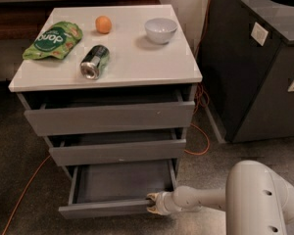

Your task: Place green can into bottom drawer

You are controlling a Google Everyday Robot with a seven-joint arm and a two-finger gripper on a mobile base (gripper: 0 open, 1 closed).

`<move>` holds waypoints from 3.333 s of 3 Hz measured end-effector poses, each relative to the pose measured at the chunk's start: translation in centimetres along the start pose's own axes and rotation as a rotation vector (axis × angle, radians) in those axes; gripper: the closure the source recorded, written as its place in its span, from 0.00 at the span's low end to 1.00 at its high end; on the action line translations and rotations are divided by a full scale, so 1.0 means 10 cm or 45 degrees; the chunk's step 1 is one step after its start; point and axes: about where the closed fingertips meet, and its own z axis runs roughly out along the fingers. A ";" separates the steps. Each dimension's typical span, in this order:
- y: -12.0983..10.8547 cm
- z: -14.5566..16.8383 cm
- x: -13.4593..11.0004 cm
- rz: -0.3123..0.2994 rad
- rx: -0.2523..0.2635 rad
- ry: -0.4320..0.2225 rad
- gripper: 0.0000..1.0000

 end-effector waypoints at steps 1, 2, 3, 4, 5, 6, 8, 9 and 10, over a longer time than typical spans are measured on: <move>0.00 0.00 0.00 0.000 0.000 0.000 1.00; 0.21 -0.02 -0.09 0.015 -0.025 -0.017 1.00; 0.26 -0.04 -0.10 0.018 -0.031 -0.021 1.00; 0.30 -0.05 -0.11 0.020 -0.034 -0.025 1.00; 0.44 -0.06 -0.20 0.028 -0.048 -0.038 1.00; 0.44 -0.08 -0.18 0.028 -0.048 -0.039 0.84; 0.57 -0.10 -0.26 0.039 -0.057 -0.046 0.63; 0.69 -0.12 -0.36 0.043 -0.075 -0.054 0.86; 0.71 -0.13 -0.40 0.041 -0.079 -0.055 0.85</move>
Offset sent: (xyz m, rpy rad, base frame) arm -0.0579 0.0132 0.0038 0.0318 0.0569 0.0117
